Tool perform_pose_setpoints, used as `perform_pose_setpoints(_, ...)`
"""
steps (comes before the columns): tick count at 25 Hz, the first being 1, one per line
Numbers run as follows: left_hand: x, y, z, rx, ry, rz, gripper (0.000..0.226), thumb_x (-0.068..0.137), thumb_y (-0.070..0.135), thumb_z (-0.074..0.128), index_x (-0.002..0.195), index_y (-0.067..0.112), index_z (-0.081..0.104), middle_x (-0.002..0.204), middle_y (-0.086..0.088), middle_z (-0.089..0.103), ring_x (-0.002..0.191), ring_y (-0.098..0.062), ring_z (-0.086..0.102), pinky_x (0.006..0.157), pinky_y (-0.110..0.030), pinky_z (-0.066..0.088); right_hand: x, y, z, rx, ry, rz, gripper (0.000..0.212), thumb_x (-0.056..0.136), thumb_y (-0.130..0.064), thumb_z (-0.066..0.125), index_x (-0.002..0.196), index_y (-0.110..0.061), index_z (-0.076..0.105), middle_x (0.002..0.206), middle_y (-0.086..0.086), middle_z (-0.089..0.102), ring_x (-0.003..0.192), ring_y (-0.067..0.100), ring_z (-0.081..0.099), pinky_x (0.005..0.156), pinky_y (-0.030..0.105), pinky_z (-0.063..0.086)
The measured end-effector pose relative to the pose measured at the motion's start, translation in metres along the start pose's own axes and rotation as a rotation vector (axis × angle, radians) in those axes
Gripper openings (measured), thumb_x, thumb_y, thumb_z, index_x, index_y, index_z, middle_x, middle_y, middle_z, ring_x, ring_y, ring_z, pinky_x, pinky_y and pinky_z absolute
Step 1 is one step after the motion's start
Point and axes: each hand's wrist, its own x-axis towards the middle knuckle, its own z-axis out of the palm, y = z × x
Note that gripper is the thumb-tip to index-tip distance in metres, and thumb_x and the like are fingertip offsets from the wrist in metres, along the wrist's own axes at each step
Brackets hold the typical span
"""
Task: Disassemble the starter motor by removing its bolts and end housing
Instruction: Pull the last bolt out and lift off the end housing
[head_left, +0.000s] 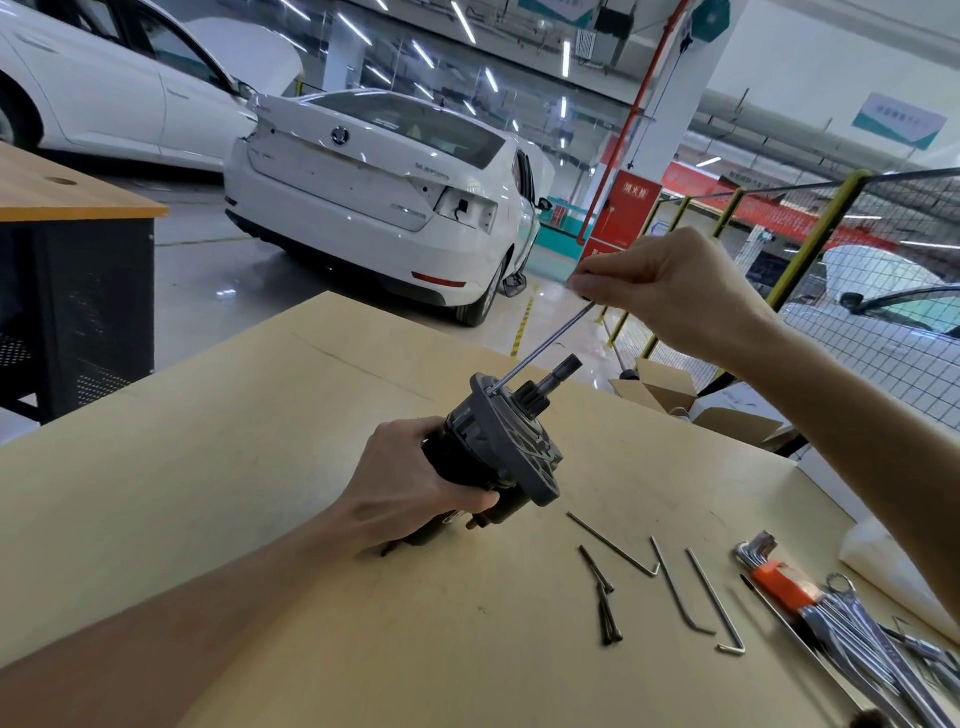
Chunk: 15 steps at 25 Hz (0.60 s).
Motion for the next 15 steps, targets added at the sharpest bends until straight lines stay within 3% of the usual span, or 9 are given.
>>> perform_pose_setpoints(2, 0.0, 0.0, 0.0, -0.003, 0.001, 0.001, 0.049, 0.045, 0.053, 0.079, 0.085, 0.025, 0.072, 0.078, 0.007, 0.072, 0.075, -0.012, 0.067, 0.07, -0.031, 0.057, -0.001, -0.002, 0.003, 0.016, -0.013, 0.023, 0.012, 0.094, -0.031, 0.06, 0.09, -0.029, 0.072, 0.068, -0.013, 0.067, 0.057, -0.006, 0.06, 0.052, 0.008, 0.045)
perform_pose_setpoints(5, 0.001, 0.0, 0.0, -0.007, 0.005, -0.006, 0.05, 0.044, 0.053, 0.079, 0.085, 0.025, 0.073, 0.079, 0.007, 0.072, 0.076, -0.012, 0.067, 0.071, -0.032, 0.058, 0.0, -0.006, 0.005, 0.163, -0.024, 0.126, 0.036, 0.1, -0.034, 0.05, 0.078, -0.012, 0.068, 0.058, -0.005, 0.067, 0.048, 0.002, 0.059, 0.047, 0.011, 0.045)
perform_pose_setpoints(11, 0.0, 0.002, 0.0, -0.003, 0.002, 0.003, 0.057, 0.044, 0.053, 0.079, 0.09, 0.02, 0.075, 0.082, 0.003, 0.073, 0.079, -0.018, 0.068, 0.076, -0.043, 0.058, 0.003, -0.001, -0.004, 0.182, -0.223, 0.131, 0.029, 0.102, -0.023, 0.047, 0.081, -0.012, 0.065, 0.064, -0.003, 0.068, 0.058, 0.006, 0.063, 0.055, 0.014, 0.051)
perform_pose_setpoints(15, 0.0, 0.001, 0.001, -0.006, 0.028, -0.01, 0.049, 0.044, 0.051, 0.08, 0.083, 0.021, 0.074, 0.077, 0.0, 0.072, 0.076, -0.022, 0.067, 0.073, -0.048, 0.056, 0.008, 0.008, -0.009, 0.322, -0.301, 0.182, 0.014, 0.098, -0.012, 0.052, 0.098, -0.014, 0.066, 0.072, 0.001, 0.072, 0.066, 0.011, 0.069, 0.06, 0.016, 0.054)
